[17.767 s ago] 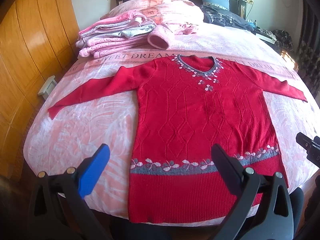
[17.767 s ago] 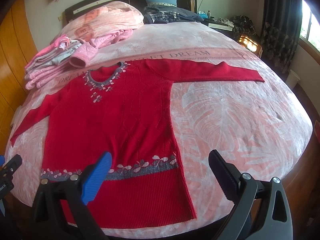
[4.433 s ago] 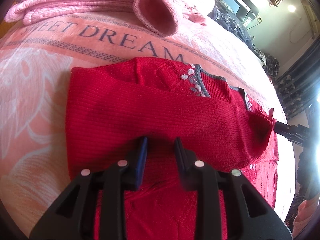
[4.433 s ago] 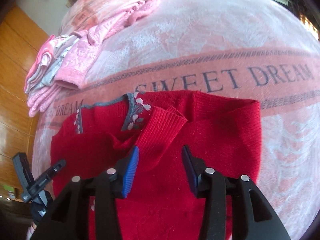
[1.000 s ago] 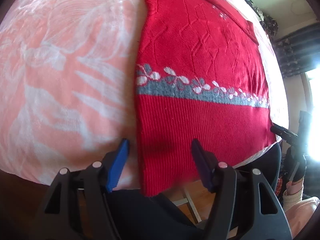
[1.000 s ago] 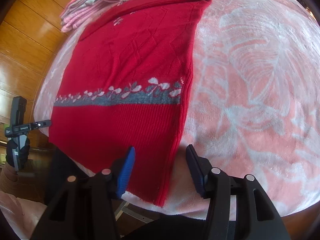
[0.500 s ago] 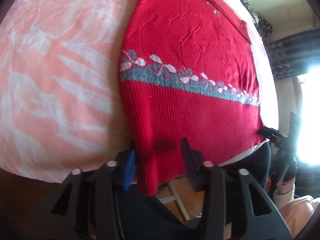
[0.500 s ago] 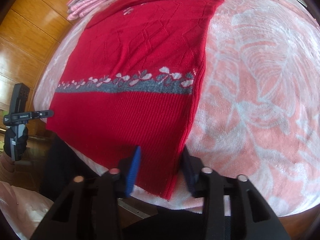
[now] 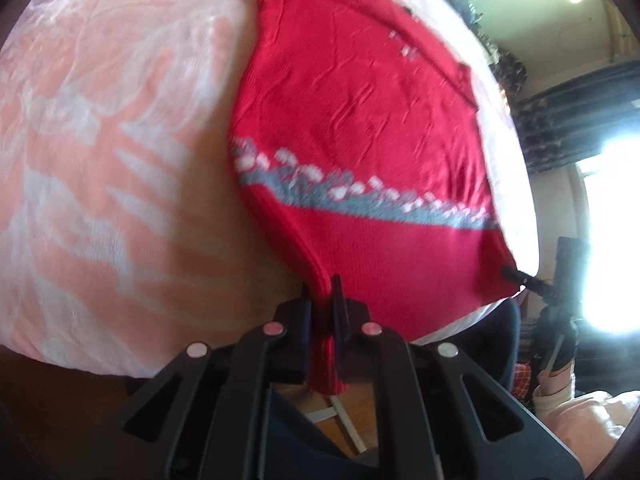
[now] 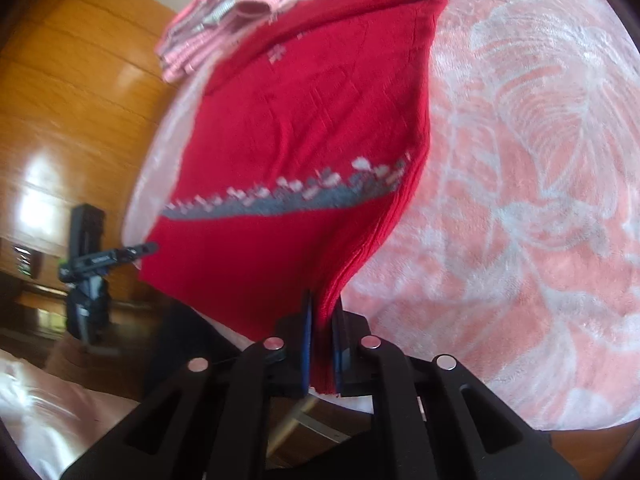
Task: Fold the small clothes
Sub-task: 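Grasp the hem with both tools and fold it up toward the collar, then close both tools on the folded hem edge of the sweater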
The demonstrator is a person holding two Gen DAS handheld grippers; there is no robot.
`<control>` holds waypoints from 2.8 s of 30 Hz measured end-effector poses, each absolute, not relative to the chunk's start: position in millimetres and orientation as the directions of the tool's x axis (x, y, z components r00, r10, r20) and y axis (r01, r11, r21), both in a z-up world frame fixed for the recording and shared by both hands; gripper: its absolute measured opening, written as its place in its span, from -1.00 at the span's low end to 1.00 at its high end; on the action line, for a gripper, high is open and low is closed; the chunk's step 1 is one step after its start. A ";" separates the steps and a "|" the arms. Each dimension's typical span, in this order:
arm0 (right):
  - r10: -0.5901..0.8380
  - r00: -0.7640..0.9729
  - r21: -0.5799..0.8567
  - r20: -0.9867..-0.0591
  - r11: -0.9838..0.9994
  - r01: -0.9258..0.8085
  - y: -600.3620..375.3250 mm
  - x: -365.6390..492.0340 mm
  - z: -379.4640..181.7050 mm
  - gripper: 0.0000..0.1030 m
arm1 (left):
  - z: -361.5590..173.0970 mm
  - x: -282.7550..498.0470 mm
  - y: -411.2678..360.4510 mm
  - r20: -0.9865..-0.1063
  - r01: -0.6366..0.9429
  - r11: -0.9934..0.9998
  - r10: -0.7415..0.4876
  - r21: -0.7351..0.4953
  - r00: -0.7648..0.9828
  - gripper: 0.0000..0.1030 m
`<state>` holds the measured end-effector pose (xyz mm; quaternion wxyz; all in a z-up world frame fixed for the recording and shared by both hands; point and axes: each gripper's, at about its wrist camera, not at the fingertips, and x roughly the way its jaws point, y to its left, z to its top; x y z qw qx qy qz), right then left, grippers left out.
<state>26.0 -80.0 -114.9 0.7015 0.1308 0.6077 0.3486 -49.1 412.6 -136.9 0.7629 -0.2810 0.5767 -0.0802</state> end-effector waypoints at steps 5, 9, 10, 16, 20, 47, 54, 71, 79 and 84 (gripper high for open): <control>0.705 0.087 0.657 -0.704 0.692 -0.299 -89.0 47.5 -93.8 -0.86 | -111.4 -29.7 425.2 -0.804 -0.188 0.820 -0.438 -0.541 0.402 -0.88; 0.700 0.151 0.643 -0.698 0.706 -0.297 -87.7 82.2 -82.7 -0.86 | -99.9 -0.1 431.8 -0.799 -0.170 0.838 -0.405 -0.519 0.445 -0.87; 0.694 0.159 0.636 -0.702 0.712 -0.298 -86.7 91.6 -81.9 -0.86 | -98.6 10.1 434.5 -0.797 -0.170 0.839 -0.399 -0.517 0.454 -0.87; 0.674 0.181 0.636 -0.716 0.737 -0.229 -74.4 163.3 -100.3 -0.86 | -114.4 71.0 459.2 -0.782 -0.232 0.802 -0.398 -0.550 0.480 -0.87; 0.681 0.153 0.667 -0.716 0.732 -0.139 -70.7 201.9 -133.6 -0.87 | -138.3 102.5 466.9 -0.799 -0.271 0.794 -0.393 -0.545 0.455 -0.87; 0.592 0.261 0.570 -0.763 0.806 -0.162 -81.8 208.3 -119.3 -0.08 | -107.0 95.0 493.0 -0.781 -0.206 0.855 -0.303 -0.476 0.546 0.03; 0.580 0.260 0.532 -0.772 0.813 -0.235 -59.3 200.7 -109.9 -0.08 | -114.1 137.6 453.9 -0.851 -0.071 0.976 -0.145 -0.208 0.505 0.03; 0.557 0.245 0.482 -0.794 0.821 -0.305 -42.9 206.5 -118.1 -0.08 | -140.6 175.7 438.3 -0.893 -0.008 0.992 -0.108 -0.124 0.437 -0.66; 0.505 0.261 0.380 -0.823 0.830 -0.409 -21.2 219.1 -116.4 -0.08 | -124.9 159.4 445.8 -0.844 -0.026 0.976 -0.174 -0.217 0.507 -0.93; 0.419 0.276 0.261 -0.865 0.846 -0.465 -2.9 226.5 -126.2 -0.07 | -119.3 149.9 440.8 -0.830 -0.022 0.980 -0.155 -0.197 0.535 -0.93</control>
